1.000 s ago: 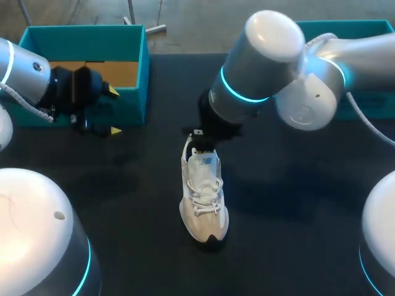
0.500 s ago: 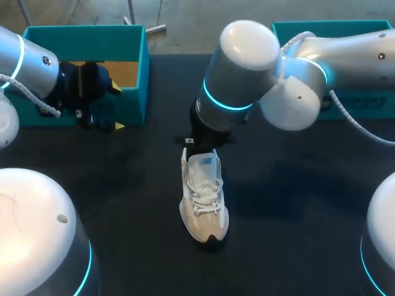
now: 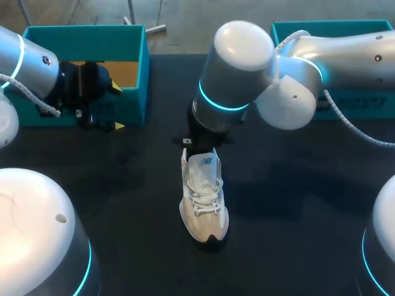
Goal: Take the shoe out of the shoebox, open the shoe tongue, remove and reinsert the insole, then place the shoe into the shoebox
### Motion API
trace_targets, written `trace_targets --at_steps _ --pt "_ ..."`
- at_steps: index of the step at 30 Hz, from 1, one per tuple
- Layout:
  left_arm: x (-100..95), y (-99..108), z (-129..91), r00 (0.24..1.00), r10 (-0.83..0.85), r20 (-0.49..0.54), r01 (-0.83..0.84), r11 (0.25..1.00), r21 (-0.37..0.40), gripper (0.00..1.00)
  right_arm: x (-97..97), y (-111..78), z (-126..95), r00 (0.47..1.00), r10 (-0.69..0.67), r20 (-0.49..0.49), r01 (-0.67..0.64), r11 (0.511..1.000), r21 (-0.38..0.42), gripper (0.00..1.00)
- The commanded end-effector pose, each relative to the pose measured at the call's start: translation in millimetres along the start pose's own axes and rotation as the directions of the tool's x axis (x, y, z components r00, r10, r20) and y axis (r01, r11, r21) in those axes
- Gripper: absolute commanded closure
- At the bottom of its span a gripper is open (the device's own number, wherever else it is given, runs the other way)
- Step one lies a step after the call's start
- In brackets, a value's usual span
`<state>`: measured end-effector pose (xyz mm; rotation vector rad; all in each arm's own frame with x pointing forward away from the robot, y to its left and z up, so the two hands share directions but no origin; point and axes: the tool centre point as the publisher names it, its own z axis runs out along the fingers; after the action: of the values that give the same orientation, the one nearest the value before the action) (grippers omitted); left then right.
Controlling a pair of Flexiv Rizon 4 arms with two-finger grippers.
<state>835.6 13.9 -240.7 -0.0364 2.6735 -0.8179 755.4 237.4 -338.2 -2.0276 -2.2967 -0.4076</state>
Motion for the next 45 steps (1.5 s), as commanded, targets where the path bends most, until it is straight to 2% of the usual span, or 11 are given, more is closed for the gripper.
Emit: trace_targets --at_steps 1,26,28,37,45 --pt "0.3 -0.2 0.1 1.0 0.0 0.0 0.0 1.0 -0.004 0.0 -3.5 0.0 2.1 1.0 0.005 0.01 -0.005 1.0 0.008 1.0" --pt "0.3 -0.2 0.1 1.0 0.0 0.0 0.0 1.0 -0.004 0.0 -18.1 4.0 47.8 0.996 0.012 0.092 -0.019 0.997 0.073 1.0" --pt "0.3 -0.2 0.1 1.0 0.0 0.0 0.0 1.0 -0.004 0.0 -18.0 3.1 48.2 0.995 0.016 0.098 -0.023 0.997 0.069 1.0" --pt "0.3 -0.2 0.1 1.0 0.0 0.0 0.0 1.0 -0.004 0.0 -10.7 8.1 24.7 0.987 0.008 0.159 -0.007 1.0 -0.008 1.0" --pt "0.3 -0.2 0.1 1.0 0.0 0.0 0.0 1.0 -0.004 0.0 -15.4 26.1 44.7 0.992 0.001 0.13 0.005 0.999 -0.046 1.0"
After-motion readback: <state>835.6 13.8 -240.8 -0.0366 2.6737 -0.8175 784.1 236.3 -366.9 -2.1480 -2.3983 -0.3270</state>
